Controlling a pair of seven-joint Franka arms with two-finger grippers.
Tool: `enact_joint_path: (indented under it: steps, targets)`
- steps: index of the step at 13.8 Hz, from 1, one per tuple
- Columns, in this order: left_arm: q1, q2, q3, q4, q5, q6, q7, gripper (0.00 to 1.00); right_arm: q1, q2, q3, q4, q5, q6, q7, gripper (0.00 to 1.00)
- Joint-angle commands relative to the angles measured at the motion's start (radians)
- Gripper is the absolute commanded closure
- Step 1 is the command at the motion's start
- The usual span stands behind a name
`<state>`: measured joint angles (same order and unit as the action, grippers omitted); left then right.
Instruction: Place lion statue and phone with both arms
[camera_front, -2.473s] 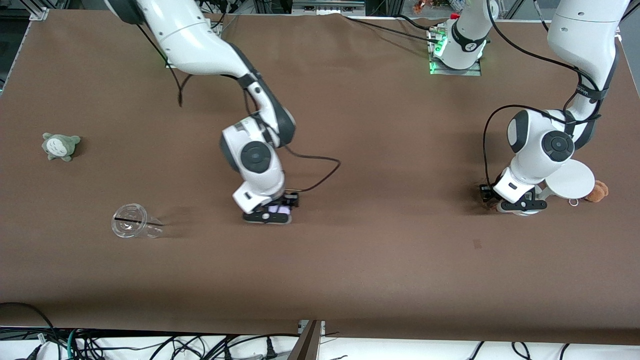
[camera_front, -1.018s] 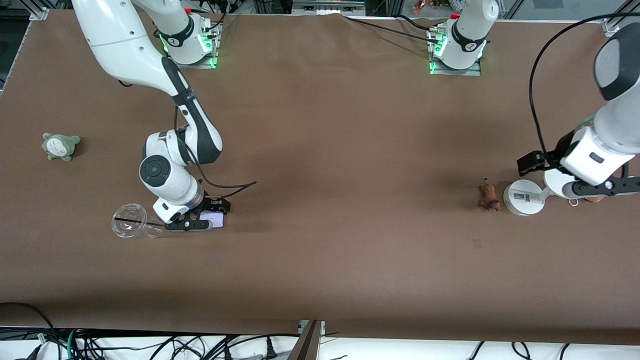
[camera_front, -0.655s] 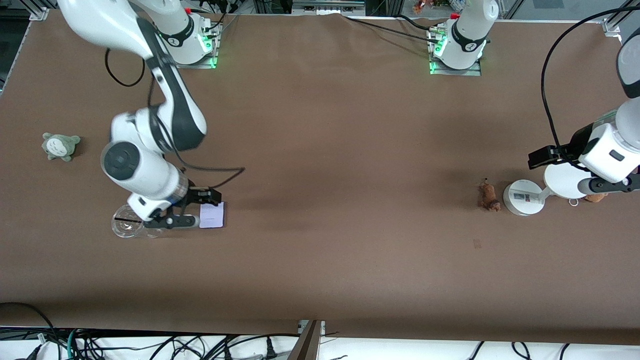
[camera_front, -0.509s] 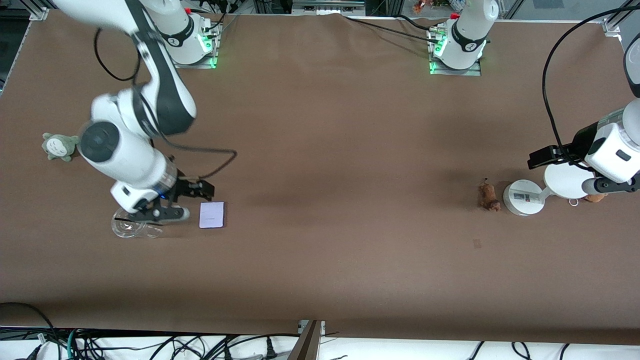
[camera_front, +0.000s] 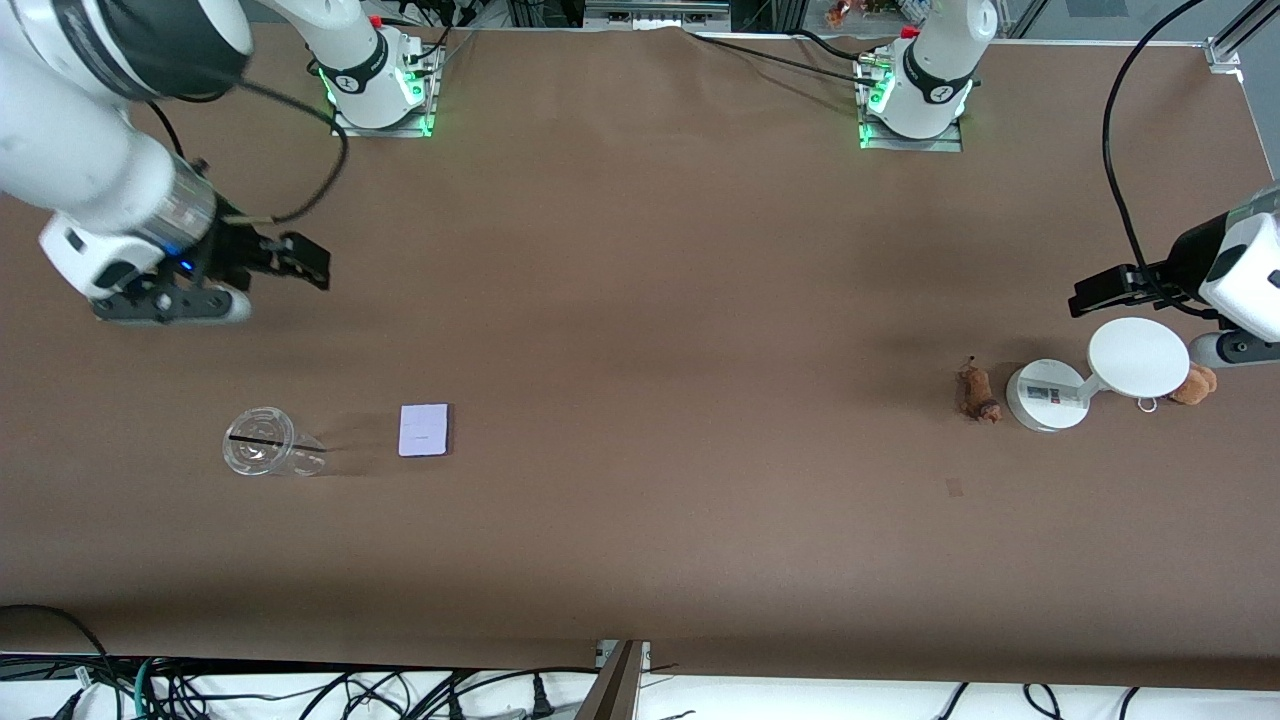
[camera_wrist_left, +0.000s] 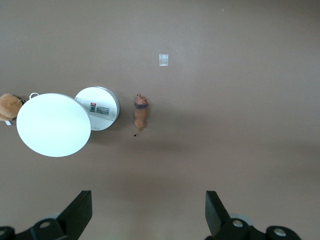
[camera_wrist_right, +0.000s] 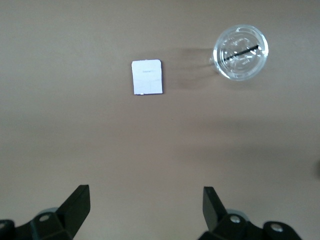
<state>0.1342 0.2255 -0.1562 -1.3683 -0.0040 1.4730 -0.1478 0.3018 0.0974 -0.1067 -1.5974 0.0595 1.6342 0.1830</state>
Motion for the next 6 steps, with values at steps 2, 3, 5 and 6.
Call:
enact_joint_path:
  steps: [2,3,5,6]
  targets:
    - [-0.011,-0.081,0.009,-0.066,-0.005,0.006,0.008,0.0,-0.004,-0.002,0.009,0.028,-0.048,-0.026,-0.013,0.0]
    - [-0.01,-0.1,0.009,-0.089,-0.005,0.013,0.008,0.0,-0.006,0.007,0.01,0.039,-0.062,-0.031,-0.011,0.0]
    - [-0.004,-0.107,0.009,-0.112,-0.005,0.021,0.008,0.0,-0.009,0.007,0.009,0.04,-0.063,-0.033,-0.017,0.0]
    - [-0.002,-0.098,0.007,-0.104,-0.004,0.018,0.008,0.0,-0.007,0.007,0.009,0.04,-0.063,-0.031,-0.014,0.0]
